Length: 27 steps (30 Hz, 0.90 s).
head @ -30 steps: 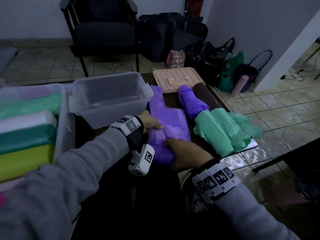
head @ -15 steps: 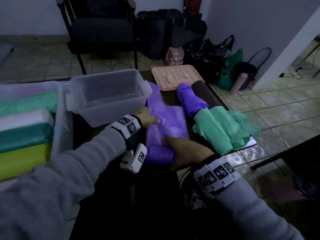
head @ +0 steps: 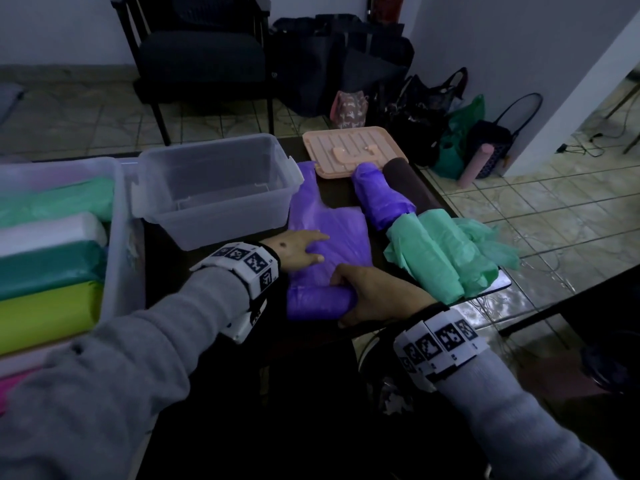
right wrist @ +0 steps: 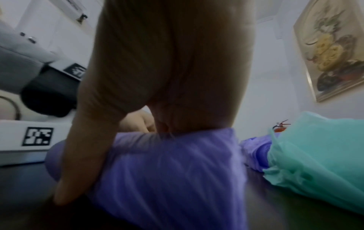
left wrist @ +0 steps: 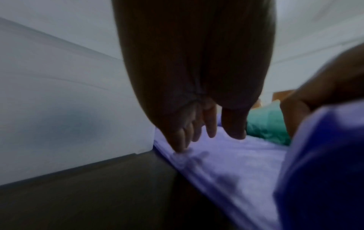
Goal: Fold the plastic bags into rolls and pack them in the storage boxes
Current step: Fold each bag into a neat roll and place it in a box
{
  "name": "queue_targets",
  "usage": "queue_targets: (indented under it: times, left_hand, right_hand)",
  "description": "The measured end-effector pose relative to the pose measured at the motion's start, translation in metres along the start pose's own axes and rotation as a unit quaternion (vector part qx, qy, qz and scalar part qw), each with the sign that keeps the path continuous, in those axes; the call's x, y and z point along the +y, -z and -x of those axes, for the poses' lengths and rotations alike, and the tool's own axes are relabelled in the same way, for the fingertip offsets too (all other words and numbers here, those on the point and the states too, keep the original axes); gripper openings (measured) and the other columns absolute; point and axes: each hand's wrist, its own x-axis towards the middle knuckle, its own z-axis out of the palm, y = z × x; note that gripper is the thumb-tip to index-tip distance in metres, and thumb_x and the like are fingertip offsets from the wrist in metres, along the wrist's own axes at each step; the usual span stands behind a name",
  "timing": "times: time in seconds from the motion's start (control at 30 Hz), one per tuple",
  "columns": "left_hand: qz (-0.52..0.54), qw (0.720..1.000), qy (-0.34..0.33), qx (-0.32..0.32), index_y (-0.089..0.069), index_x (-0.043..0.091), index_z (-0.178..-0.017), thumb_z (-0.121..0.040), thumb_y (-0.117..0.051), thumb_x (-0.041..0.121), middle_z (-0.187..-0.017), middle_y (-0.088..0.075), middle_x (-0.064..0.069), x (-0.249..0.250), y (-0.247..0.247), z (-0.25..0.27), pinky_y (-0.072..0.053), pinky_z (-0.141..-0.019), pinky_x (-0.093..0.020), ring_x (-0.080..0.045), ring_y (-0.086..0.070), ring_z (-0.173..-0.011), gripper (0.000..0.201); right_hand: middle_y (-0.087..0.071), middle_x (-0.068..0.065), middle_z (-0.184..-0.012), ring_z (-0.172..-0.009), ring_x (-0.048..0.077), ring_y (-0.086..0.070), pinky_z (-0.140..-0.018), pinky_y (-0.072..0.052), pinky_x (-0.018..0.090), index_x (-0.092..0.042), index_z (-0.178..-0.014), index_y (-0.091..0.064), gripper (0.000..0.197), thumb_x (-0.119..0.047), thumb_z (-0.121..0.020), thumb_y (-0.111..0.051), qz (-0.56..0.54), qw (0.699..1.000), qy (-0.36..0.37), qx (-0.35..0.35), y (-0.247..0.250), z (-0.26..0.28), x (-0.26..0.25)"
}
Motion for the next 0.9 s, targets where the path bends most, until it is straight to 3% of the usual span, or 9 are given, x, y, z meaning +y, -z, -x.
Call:
queue_targets:
  times: [0.1,0.17,0.23,0.37,0.5,0.63,0.77,0.83,0.9]
  left_hand:
    - [0.051,0.994,-0.037,0.093,-0.065,0.014,-0.117,-0.089,-0.061,0.016,-0.122,-0.063,-0.008,0.009,0.013,0.012,-0.036,-0.088,-0.016,-0.019,-0.058,-0.110,0.028]
    - [0.063,0.993,-0.061,0.085,-0.073,0.012,-0.102,-0.083,-0.068,0.013,-0.103,-0.072,-0.004,0.019,0.020,0.026,-0.039,-0.074,-0.009,-0.011,-0.065,-0.093,0.019]
    - [0.049,0.996,-0.058,0.043,-0.074,0.014,-0.102,-0.080,-0.073,0.017,-0.100,-0.073,-0.001,0.028,0.020,0.041,-0.040,-0.068,-0.006,-0.004,-0.063,-0.086,0.022]
    - [-0.030,0.999,-0.023,-0.012,-0.063,0.017,-0.121,-0.074,-0.077,0.031,-0.120,-0.064,-0.002,0.032,0.001,0.056,-0.040,-0.090,-0.020,-0.016,-0.056,-0.111,0.051]
    - [-0.046,0.999,-0.010,0.006,-0.052,0.022,-0.130,-0.072,-0.078,0.029,-0.130,-0.055,-0.001,0.029,-0.007,0.056,-0.035,-0.091,-0.022,-0.018,-0.047,-0.120,0.065]
    - [-0.059,0.998,0.001,0.016,-0.050,0.022,-0.132,-0.075,-0.075,0.020,-0.132,-0.052,-0.004,0.026,-0.009,0.048,-0.034,-0.096,-0.025,-0.021,-0.046,-0.122,0.063]
    - [-0.058,0.998,0.005,-0.019,-0.053,0.018,-0.130,-0.078,-0.071,0.014,-0.128,-0.058,-0.003,0.026,-0.002,0.038,-0.036,-0.090,-0.021,-0.019,-0.052,-0.117,0.055]
    - [-0.056,0.997,0.010,-0.059,-0.055,0.018,-0.129,-0.080,-0.069,0.014,-0.126,-0.060,-0.003,0.026,0.004,0.034,-0.039,-0.091,-0.021,-0.019,-0.055,-0.114,0.050]
    - [-0.054,0.993,0.012,-0.102,-0.056,0.016,-0.127,-0.082,-0.067,0.015,-0.123,-0.062,-0.004,0.023,0.007,0.030,-0.043,-0.094,-0.024,-0.020,-0.057,-0.110,0.046]
  right_hand:
    - [-0.055,0.012,-0.118,-0.111,0.025,-0.051,-0.092,-0.035,0.022,-0.013,-0.123,-0.058,0.065,-0.033,-0.067,-0.083,0.024,1.000,0.007,-0.001,0.005,-0.002,0.004]
    - [-0.052,0.013,-0.122,-0.116,0.026,-0.047,-0.098,-0.034,0.025,-0.016,-0.130,-0.055,0.068,-0.040,-0.071,-0.079,0.041,0.999,-0.002,-0.022,0.008,-0.005,0.006]
    - [-0.054,0.011,-0.125,-0.119,0.024,-0.049,-0.100,-0.036,0.025,-0.016,-0.132,-0.053,0.067,-0.040,-0.074,-0.076,0.029,0.999,-0.005,-0.040,0.012,-0.007,0.008]
    - [-0.053,0.001,-0.116,-0.114,0.018,-0.053,-0.099,-0.040,0.024,-0.018,-0.129,-0.050,0.061,-0.033,-0.076,-0.077,-0.057,0.997,-0.041,-0.038,0.017,-0.010,0.012]
    - [-0.056,0.001,-0.116,-0.110,0.017,-0.053,-0.093,-0.038,0.021,-0.014,-0.125,-0.054,0.051,-0.032,-0.081,-0.072,-0.066,0.997,-0.038,-0.023,0.017,-0.007,0.012]
    - [-0.051,0.008,-0.122,-0.113,0.028,-0.044,-0.096,-0.035,0.034,-0.014,-0.123,-0.055,0.058,-0.043,-0.075,-0.072,0.065,0.987,-0.017,0.148,0.005,0.006,-0.001]
    - [-0.050,0.011,-0.123,-0.115,0.031,-0.047,-0.097,-0.038,0.040,-0.010,-0.128,-0.048,0.071,-0.041,-0.071,-0.074,0.184,0.971,-0.043,0.143,-0.021,0.012,-0.020]
    - [-0.061,0.013,-0.105,-0.094,0.033,-0.060,-0.086,-0.049,0.043,-0.006,-0.115,-0.059,0.069,-0.030,-0.055,-0.082,0.228,0.959,-0.051,0.160,-0.033,0.010,-0.021]
    - [-0.064,0.012,-0.087,-0.075,0.032,-0.063,-0.072,-0.054,0.042,-0.006,-0.102,-0.066,0.057,-0.022,-0.047,-0.075,0.250,0.949,-0.053,0.186,-0.039,0.008,-0.020]
